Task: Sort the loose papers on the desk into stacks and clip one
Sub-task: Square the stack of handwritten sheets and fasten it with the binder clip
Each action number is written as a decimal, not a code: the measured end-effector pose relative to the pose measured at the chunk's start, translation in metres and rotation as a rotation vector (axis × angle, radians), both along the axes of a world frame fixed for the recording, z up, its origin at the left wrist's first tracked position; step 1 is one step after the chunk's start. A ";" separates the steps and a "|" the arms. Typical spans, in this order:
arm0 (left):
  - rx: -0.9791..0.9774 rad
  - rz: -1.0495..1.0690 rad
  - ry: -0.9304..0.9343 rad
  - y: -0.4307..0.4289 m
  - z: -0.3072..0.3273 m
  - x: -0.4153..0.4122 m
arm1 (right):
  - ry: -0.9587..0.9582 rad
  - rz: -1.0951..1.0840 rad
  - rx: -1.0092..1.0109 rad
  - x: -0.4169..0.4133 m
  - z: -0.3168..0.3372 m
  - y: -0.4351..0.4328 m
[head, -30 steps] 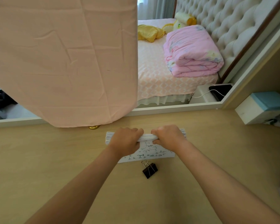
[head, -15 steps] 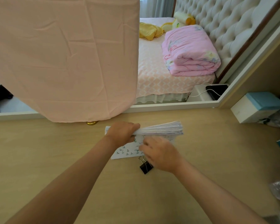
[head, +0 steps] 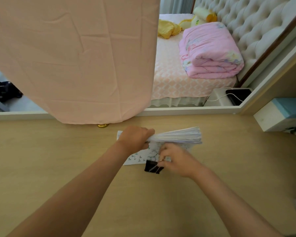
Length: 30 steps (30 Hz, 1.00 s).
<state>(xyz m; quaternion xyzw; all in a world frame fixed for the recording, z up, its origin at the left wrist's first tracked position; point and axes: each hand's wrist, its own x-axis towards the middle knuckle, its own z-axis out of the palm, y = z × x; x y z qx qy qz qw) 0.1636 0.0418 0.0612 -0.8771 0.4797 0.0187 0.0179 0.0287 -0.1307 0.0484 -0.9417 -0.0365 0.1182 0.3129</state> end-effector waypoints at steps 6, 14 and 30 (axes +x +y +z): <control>-0.014 0.053 0.057 -0.001 0.004 -0.003 | -0.197 -0.273 0.639 0.020 0.088 -0.016; -0.039 0.014 0.012 0.001 0.006 -0.009 | -0.163 -0.211 0.221 0.048 0.081 0.009; 0.013 0.068 0.044 -0.002 0.012 -0.008 | 0.139 -0.431 0.394 0.059 0.080 -0.012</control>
